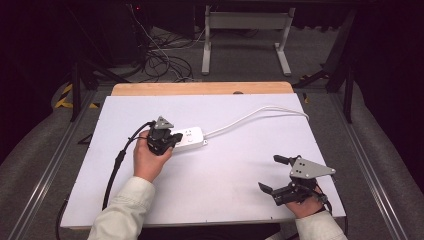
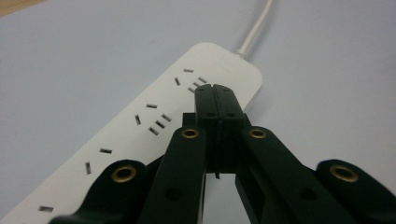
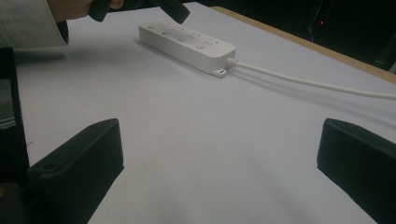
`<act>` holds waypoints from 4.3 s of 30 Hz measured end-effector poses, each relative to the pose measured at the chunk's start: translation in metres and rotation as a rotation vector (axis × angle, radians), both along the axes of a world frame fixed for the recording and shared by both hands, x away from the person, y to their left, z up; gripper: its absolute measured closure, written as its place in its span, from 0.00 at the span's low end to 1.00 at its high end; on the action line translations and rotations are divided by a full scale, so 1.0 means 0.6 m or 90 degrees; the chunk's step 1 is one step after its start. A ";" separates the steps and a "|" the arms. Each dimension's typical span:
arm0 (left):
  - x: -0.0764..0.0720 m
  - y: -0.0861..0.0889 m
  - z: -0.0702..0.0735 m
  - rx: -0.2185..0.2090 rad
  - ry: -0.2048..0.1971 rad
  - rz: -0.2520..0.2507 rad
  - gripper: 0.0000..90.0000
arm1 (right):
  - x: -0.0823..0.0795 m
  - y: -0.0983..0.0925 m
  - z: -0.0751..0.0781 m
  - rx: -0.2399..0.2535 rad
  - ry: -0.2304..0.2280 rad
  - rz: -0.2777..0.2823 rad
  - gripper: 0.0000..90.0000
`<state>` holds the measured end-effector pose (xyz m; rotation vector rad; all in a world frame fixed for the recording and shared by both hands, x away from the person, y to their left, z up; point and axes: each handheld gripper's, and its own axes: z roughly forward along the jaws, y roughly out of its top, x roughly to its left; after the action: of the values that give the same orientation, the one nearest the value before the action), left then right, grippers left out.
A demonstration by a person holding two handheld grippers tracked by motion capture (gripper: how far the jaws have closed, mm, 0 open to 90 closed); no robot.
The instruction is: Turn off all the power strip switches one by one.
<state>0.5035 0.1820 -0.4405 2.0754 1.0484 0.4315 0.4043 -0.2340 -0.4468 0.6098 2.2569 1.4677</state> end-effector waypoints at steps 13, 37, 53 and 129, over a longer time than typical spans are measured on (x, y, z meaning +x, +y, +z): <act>0.014 0.009 -0.030 0.027 0.016 0.020 1.00 | 0.000 0.001 -0.001 0.000 0.005 0.001 0.01; 0.013 0.001 -0.040 0.029 -0.002 0.024 1.00 | 0.000 0.002 -0.002 -0.002 0.005 0.005 0.01; 0.010 0.004 -0.045 0.009 -0.008 0.030 1.00 | 0.000 0.002 -0.002 -0.003 0.005 0.006 0.01; 0.041 -0.045 -0.042 -0.018 0.013 0.001 1.00 | 0.000 0.000 -0.002 -0.001 0.005 0.011 0.01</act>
<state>0.5280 0.1552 -0.4660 2.0593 1.0622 0.3943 0.4044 -0.2342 -0.4478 0.5985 2.2749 1.4748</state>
